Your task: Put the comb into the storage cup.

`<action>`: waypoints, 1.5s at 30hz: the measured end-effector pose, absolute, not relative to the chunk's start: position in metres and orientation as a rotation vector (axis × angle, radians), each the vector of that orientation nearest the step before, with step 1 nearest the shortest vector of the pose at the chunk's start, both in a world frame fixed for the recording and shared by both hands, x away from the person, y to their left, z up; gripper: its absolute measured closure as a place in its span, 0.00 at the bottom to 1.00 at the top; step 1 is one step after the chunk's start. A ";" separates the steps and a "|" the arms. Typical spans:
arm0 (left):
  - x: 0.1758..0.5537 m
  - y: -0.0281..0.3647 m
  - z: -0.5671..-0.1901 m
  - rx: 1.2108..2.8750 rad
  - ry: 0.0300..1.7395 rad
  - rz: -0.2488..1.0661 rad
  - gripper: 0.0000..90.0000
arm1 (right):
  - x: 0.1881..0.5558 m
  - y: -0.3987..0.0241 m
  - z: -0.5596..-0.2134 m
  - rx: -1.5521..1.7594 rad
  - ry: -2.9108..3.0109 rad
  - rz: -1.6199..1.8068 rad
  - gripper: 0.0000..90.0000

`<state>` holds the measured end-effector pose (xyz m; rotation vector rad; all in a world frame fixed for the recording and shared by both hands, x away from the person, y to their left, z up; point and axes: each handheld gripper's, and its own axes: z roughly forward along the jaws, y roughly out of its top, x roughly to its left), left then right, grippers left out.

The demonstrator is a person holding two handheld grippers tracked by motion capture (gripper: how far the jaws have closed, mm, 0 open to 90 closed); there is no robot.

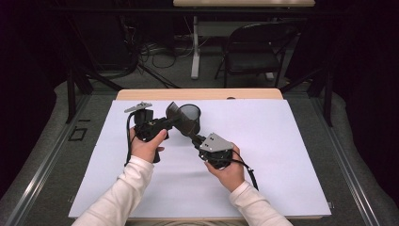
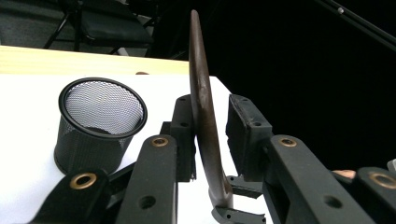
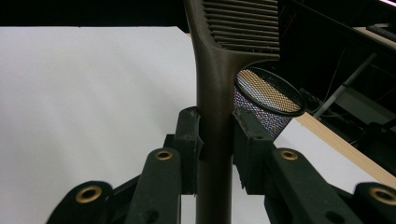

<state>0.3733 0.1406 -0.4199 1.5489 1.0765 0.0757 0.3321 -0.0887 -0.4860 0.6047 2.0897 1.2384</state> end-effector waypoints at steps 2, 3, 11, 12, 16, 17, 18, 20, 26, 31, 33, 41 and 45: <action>0.373 0.140 -0.420 1.548 1.077 0.075 0.82 | 0.332 -0.089 -0.486 0.604 2.089 1.238 0.81; 0.373 0.140 -0.420 1.548 1.077 0.075 0.82 | 0.332 -0.089 -0.486 0.604 2.089 1.238 0.81; 0.374 0.142 -0.422 1.538 1.090 0.064 0.86 | 0.332 -0.088 -0.486 0.601 2.093 1.234 0.81; 0.374 0.142 -0.422 1.532 1.096 0.060 0.87 | 0.332 -0.088 -0.487 0.602 2.093 1.234 0.81; 0.375 0.143 -0.424 1.517 1.110 0.043 0.89 | 0.332 -0.088 -0.487 0.601 2.094 1.233 0.81; 0.375 0.143 -0.424 1.517 1.110 0.043 0.90 | 0.332 -0.088 -0.487 0.601 2.094 1.233 0.81; 0.375 0.143 -0.424 1.512 1.112 0.035 0.90 | 0.332 -0.088 -0.487 0.601 2.094 1.230 0.81; 0.375 0.143 -0.425 1.510 1.113 0.033 0.91 | 0.332 -0.088 -0.487 0.602 2.097 1.229 0.81; 0.376 0.142 -0.425 1.506 1.114 0.028 0.91 | 0.332 -0.088 -0.487 0.603 2.095 1.227 0.81; 0.375 0.142 -0.425 1.501 1.116 0.021 0.92 | 0.332 -0.088 -0.487 0.602 2.095 1.226 0.81; 0.376 0.143 -0.425 1.498 1.118 0.015 0.92 | 0.332 -0.088 -0.488 0.602 2.094 1.226 0.81; 0.376 0.143 -0.426 1.494 1.118 0.002 0.93 | 0.332 -0.087 -0.489 0.605 2.084 1.222 0.81; 0.376 0.143 -0.426 1.490 1.119 -0.005 0.93 | 0.331 -0.087 -0.490 0.608 2.080 1.225 0.81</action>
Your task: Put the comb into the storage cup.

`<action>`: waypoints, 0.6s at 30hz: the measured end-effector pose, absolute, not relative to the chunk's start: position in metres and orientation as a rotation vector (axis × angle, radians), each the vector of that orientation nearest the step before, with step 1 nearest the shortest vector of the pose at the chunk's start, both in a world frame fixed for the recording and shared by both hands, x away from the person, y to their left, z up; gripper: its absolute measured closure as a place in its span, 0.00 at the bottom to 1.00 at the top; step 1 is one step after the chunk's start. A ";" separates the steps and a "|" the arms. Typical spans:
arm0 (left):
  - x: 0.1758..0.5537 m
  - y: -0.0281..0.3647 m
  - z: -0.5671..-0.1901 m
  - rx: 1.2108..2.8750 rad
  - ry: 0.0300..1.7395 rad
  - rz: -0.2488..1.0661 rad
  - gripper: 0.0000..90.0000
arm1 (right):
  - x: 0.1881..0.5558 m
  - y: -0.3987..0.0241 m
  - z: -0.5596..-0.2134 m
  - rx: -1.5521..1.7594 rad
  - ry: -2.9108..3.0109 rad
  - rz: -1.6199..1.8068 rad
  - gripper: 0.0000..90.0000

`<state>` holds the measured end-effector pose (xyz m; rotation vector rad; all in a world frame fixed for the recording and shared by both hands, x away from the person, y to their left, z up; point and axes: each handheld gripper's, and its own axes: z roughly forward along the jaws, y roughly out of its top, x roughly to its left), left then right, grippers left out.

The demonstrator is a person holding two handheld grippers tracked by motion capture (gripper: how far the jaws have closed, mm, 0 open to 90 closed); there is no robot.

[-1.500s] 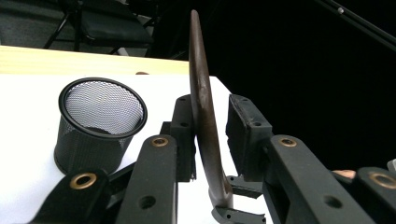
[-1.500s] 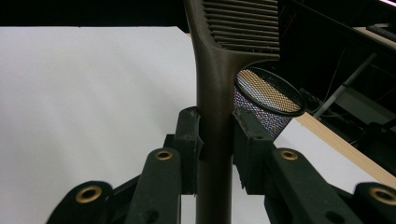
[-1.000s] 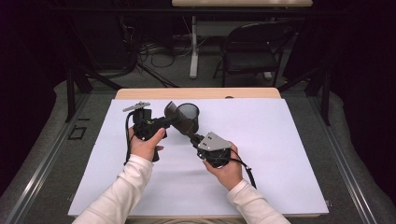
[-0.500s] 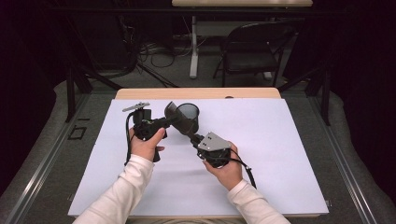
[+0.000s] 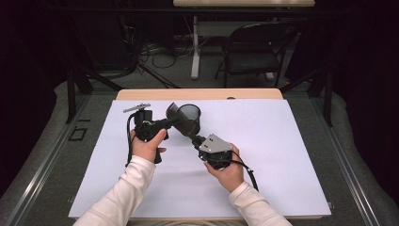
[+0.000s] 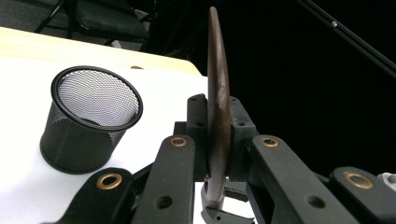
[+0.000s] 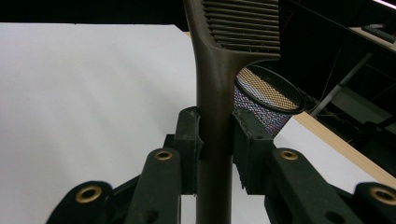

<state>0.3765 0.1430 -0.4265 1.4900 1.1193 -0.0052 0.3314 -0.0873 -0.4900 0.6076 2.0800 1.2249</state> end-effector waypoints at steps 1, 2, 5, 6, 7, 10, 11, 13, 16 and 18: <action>0.376 0.143 -0.427 1.487 1.123 -0.005 0.93 | 0.331 -0.087 -0.490 0.606 2.079 1.227 0.81; 0.376 0.143 -0.427 1.487 1.123 -0.005 0.93 | 0.331 -0.087 -0.490 0.606 2.079 1.227 0.81; 0.376 0.143 -0.427 1.471 1.138 -0.023 0.93 | 0.331 -0.087 -0.491 0.609 2.080 1.226 0.81; 0.376 0.143 -0.427 1.471 1.138 -0.023 0.93 | 0.331 -0.087 -0.491 0.609 2.080 1.226 0.81; 0.376 0.143 -0.427 1.464 1.143 -0.028 0.93 | 0.331 -0.087 -0.491 0.611 2.080 1.230 0.81; 0.376 0.143 -0.428 1.456 1.149 -0.034 0.93 | 0.332 -0.087 -0.491 0.613 2.080 1.231 0.81; 0.376 0.143 -0.428 1.455 1.152 -0.036 0.93 | 0.332 -0.087 -0.491 0.615 2.080 1.232 0.81; 0.377 0.142 -0.428 1.445 1.160 -0.045 0.93 | 0.332 -0.087 -0.491 0.620 2.087 1.235 0.81; 0.377 0.142 -0.428 1.444 1.167 -0.053 0.93 | 0.332 -0.087 -0.491 0.622 2.090 1.237 0.81; 0.377 0.142 -0.428 1.443 1.173 -0.061 0.93 | 0.333 -0.088 -0.491 0.622 2.093 1.241 0.81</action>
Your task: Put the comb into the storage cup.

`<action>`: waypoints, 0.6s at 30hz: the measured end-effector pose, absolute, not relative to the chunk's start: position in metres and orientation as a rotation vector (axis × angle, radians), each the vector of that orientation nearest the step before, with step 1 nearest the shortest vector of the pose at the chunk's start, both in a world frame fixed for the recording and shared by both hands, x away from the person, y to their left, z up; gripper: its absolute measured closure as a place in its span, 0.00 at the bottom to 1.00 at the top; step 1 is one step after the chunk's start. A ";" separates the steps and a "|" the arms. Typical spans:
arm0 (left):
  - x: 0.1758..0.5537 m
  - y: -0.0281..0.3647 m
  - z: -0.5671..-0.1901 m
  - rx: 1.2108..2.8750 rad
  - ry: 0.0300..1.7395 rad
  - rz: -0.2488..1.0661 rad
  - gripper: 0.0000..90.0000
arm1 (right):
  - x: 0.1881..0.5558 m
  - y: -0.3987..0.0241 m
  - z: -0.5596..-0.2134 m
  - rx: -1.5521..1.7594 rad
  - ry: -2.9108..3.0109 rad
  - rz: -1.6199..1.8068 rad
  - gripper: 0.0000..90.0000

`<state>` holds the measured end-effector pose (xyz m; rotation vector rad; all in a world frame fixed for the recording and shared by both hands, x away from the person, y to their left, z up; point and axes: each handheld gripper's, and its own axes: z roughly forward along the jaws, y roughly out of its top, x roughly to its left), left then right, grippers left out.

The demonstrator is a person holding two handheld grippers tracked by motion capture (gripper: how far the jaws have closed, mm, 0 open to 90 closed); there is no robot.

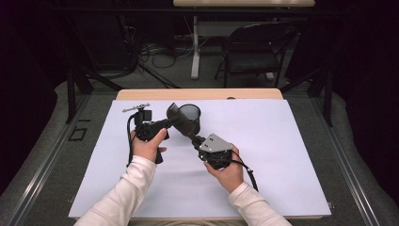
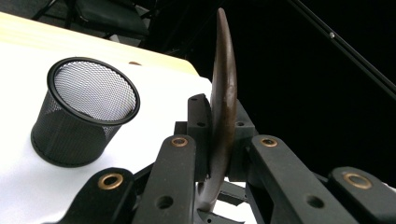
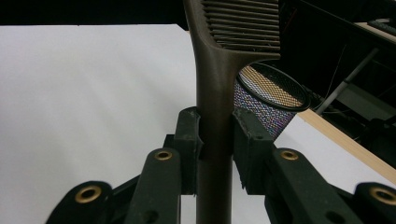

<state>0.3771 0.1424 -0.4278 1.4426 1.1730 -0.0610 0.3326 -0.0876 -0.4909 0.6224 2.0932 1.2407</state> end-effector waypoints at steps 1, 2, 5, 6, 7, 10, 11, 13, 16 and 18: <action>0.377 0.143 -0.428 1.438 1.184 -0.068 0.93 | 0.333 -0.088 -0.491 0.622 2.095 1.239 0.81; 0.377 0.143 -0.428 1.438 1.184 -0.068 0.93 | 0.333 -0.088 -0.491 0.622 2.095 1.239 0.81; 0.377 0.143 -0.428 1.424 1.197 -0.067 0.93 | 0.333 -0.087 -0.491 0.623 2.096 1.242 0.81; 0.377 0.143 -0.428 1.422 1.199 -0.066 0.93 | 0.333 -0.087 -0.491 0.623 2.094 1.244 0.81; 0.376 0.142 -0.428 1.418 1.202 -0.063 0.93 | 0.332 -0.087 -0.491 0.623 2.095 1.245 0.81; 0.376 0.142 -0.428 1.417 1.207 -0.060 0.93 | 0.332 -0.087 -0.491 0.624 2.095 1.245 0.81; 0.376 0.142 -0.428 1.408 1.213 -0.059 0.93 | 0.332 -0.087 -0.491 0.624 2.094 1.247 0.81; 0.376 0.142 -0.428 1.396 1.219 -0.057 0.93 | 0.332 -0.087 -0.491 0.624 2.093 1.251 0.81; 0.376 0.141 -0.428 1.393 1.217 -0.054 0.93 | 0.332 -0.087 -0.491 0.626 2.091 1.257 0.81; 0.377 0.141 -0.428 1.397 1.217 -0.052 0.93 | 0.333 -0.088 -0.491 0.636 2.094 1.261 0.81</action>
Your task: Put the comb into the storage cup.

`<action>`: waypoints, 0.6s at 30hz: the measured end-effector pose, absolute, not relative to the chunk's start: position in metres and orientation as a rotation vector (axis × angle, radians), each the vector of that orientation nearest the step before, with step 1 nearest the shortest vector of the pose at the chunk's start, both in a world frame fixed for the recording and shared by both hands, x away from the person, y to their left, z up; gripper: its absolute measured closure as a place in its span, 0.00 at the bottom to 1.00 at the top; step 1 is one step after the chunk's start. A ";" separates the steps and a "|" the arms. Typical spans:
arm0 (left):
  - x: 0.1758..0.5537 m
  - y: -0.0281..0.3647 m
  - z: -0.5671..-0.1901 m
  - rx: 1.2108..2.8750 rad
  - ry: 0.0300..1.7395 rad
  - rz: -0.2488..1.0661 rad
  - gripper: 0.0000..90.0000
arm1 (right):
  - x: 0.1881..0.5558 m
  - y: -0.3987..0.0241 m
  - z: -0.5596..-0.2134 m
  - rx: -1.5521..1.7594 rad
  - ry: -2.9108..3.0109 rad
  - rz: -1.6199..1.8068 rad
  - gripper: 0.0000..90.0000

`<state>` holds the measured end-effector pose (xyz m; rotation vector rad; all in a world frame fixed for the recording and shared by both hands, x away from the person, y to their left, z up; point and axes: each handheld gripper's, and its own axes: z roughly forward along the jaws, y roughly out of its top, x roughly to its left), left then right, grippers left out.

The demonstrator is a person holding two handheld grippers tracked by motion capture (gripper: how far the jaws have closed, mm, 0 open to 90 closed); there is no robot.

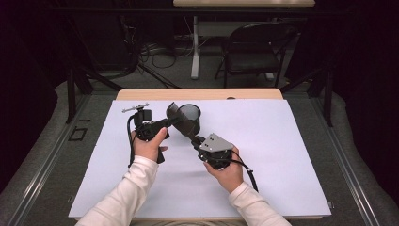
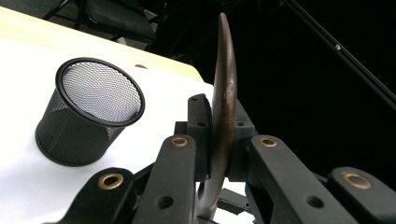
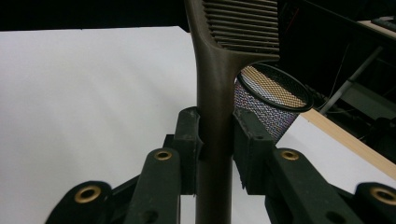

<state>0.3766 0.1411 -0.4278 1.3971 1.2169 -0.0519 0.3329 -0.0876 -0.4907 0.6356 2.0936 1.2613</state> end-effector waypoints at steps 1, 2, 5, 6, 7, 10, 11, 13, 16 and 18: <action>0.377 0.141 -0.428 1.396 1.215 -0.054 0.94 | 0.333 -0.088 -0.491 0.639 2.097 1.262 0.81; 0.377 0.141 -0.428 1.396 1.215 -0.054 0.94 | 0.333 -0.088 -0.491 0.639 2.098 1.261 0.81; 0.377 0.141 -0.428 1.387 1.218 -0.049 0.94 | 0.333 -0.088 -0.491 0.641 2.097 1.267 0.80; 0.377 0.141 -0.428 1.387 1.218 -0.049 0.94 | 0.333 -0.088 -0.491 0.641 2.097 1.267 0.80; 0.377 0.141 -0.428 1.386 1.219 -0.049 0.94 | 0.333 -0.087 -0.491 0.641 2.096 1.268 0.80; 0.378 0.141 -0.428 1.380 1.222 -0.037 0.94 | 0.333 -0.087 -0.491 0.641 2.095 1.271 0.80; 0.378 0.140 -0.429 1.363 1.227 -0.045 0.94 | 0.333 -0.087 -0.490 0.641 2.098 1.275 0.80; 0.379 0.140 -0.429 1.358 1.225 -0.046 0.94 | 0.333 -0.087 -0.490 0.642 2.096 1.272 0.80; 0.380 0.139 -0.430 1.350 1.221 -0.046 0.94 | 0.333 -0.088 -0.490 0.643 2.095 1.272 0.80; 0.380 0.139 -0.431 1.342 1.220 -0.046 0.94 | 0.333 -0.088 -0.490 0.648 2.092 1.271 0.80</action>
